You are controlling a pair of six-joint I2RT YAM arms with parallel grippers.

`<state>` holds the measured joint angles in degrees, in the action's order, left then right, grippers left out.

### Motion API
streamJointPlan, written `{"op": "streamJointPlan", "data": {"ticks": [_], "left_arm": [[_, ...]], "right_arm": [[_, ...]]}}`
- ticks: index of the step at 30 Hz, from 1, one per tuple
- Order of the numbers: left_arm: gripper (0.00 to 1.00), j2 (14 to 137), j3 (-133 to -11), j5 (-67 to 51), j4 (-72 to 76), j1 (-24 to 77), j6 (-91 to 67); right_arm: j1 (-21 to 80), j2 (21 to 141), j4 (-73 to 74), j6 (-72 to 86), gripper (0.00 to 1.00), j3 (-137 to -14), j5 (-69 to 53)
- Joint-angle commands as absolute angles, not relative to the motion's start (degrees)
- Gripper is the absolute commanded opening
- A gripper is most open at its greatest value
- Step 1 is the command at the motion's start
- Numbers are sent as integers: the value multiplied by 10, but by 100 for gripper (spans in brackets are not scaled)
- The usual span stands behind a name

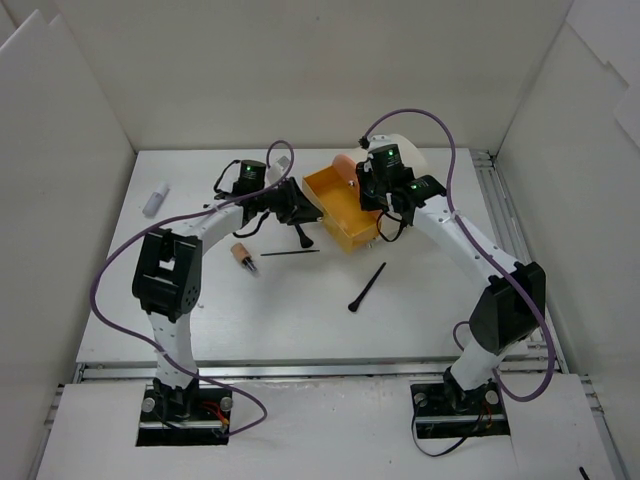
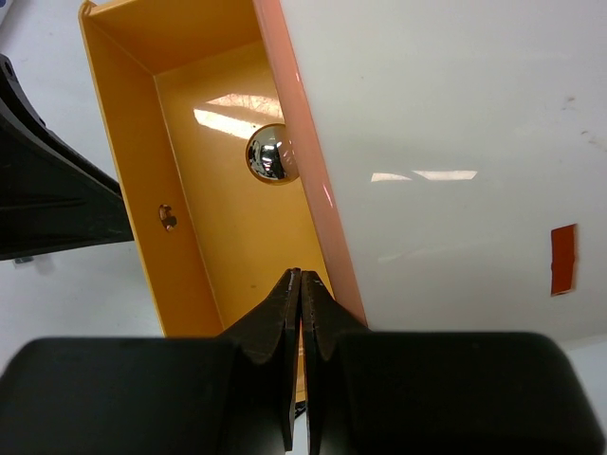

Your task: Organize the makeup

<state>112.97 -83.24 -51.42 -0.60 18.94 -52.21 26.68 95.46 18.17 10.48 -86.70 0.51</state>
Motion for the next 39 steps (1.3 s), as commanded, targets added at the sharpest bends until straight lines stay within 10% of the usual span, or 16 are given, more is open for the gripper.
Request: {"op": "streamJointPlan", "data": {"ticks": [1,9,18,20,24,35,39], "left_arm": [[0,1087,-826,-512,-51,164,-484],[7,1072,-828,-499,-88,158,-454],[52,1045,-824,-481,-116,148,-432],[84,1047,-828,-478,-122,148,-428],[99,1039,-826,-476,-125,148,-429],[99,952,-837,-249,-265,130,-371],[80,958,-843,-201,-293,130,-348]], "right_arm": [[250,955,159,104,0,-889,75],[250,946,159,103,0,-883,69],[250,932,158,95,2,-889,55],[249,931,158,93,2,-889,55],[250,922,158,92,4,-896,44],[268,833,162,82,10,-929,25],[277,785,165,76,12,-931,23]]}}
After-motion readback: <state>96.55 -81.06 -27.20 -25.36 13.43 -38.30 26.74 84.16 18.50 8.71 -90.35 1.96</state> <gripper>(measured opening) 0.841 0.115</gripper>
